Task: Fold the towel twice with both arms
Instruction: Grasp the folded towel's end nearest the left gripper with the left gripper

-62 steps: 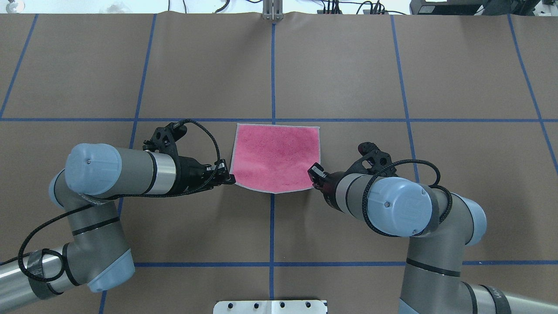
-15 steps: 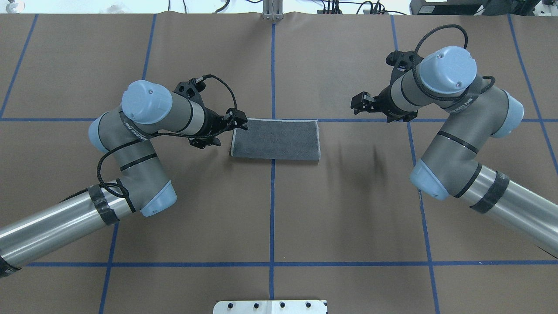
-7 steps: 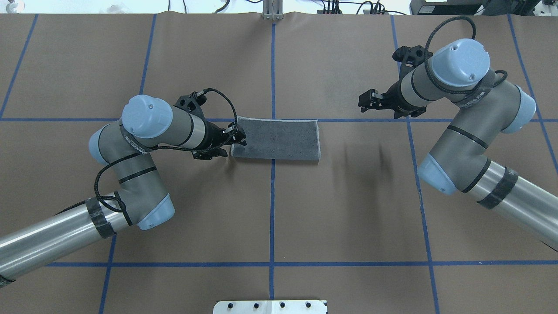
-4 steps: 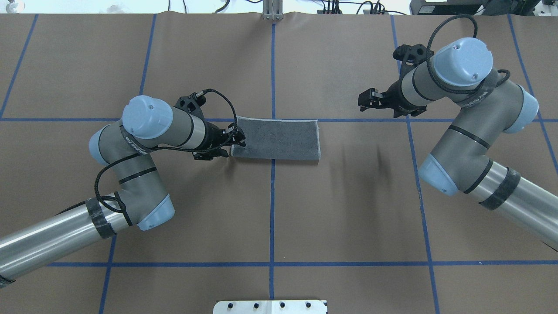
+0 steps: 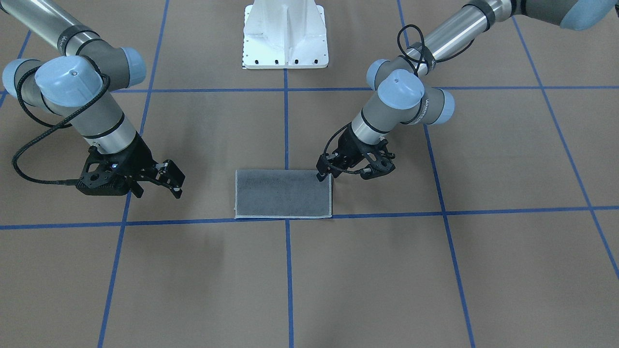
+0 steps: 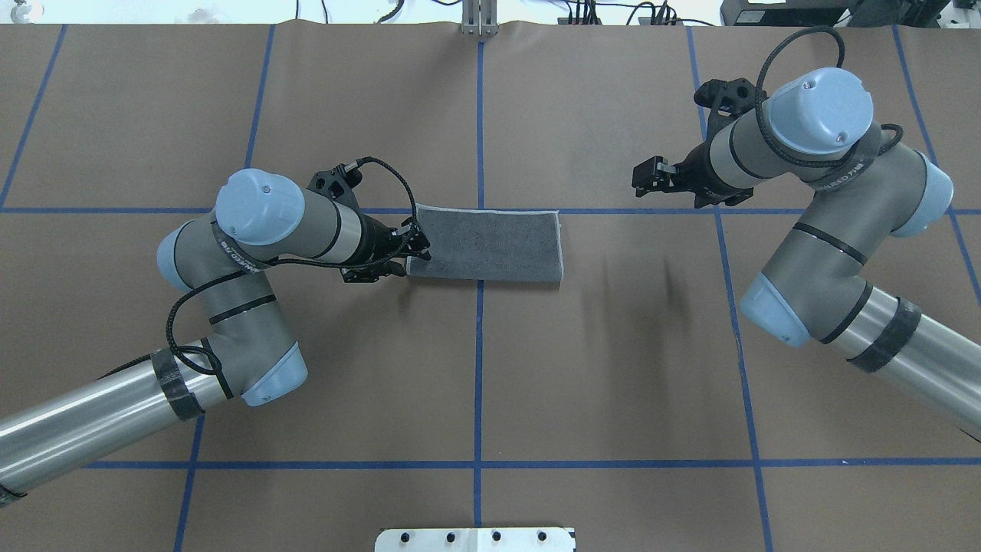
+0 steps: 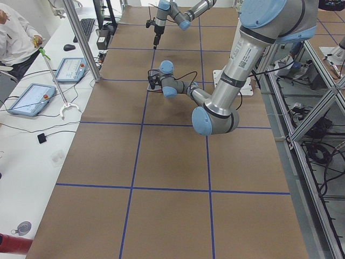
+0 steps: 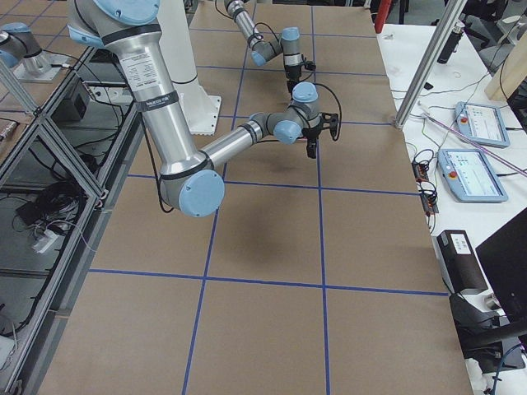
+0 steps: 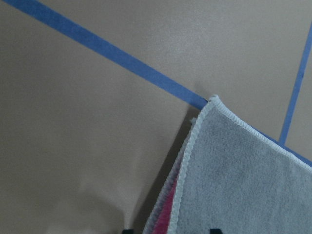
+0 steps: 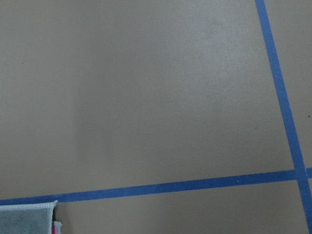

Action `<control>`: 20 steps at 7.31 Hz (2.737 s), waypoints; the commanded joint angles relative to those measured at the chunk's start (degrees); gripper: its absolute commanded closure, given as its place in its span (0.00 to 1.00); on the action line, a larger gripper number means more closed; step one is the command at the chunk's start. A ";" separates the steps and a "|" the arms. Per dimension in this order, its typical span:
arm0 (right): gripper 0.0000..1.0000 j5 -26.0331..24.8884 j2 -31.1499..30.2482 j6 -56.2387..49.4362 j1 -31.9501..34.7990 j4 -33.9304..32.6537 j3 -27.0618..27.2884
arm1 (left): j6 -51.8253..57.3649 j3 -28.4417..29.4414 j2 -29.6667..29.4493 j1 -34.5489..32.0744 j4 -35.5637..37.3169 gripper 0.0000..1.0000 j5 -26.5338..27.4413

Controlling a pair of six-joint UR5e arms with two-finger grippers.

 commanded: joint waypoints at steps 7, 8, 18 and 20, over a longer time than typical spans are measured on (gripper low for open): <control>0.01 -0.09 -0.02 0.00 -0.09 0.00 -0.04 | 0.25 0.08 0.35 0.09 0.09 0.45 -0.38; 0.01 -0.09 -0.02 0.00 -0.09 0.00 0.05 | 0.25 0.17 0.53 0.09 0.09 0.45 -0.38; 0.01 -0.09 0.07 0.00 -0.09 0.00 -0.04 | 0.16 -0.10 0.53 0.53 0.09 0.58 -0.38; 0.01 -0.17 0.07 0.00 -0.09 0.00 -0.04 | 0.16 -0.10 0.53 0.53 0.09 0.63 -0.38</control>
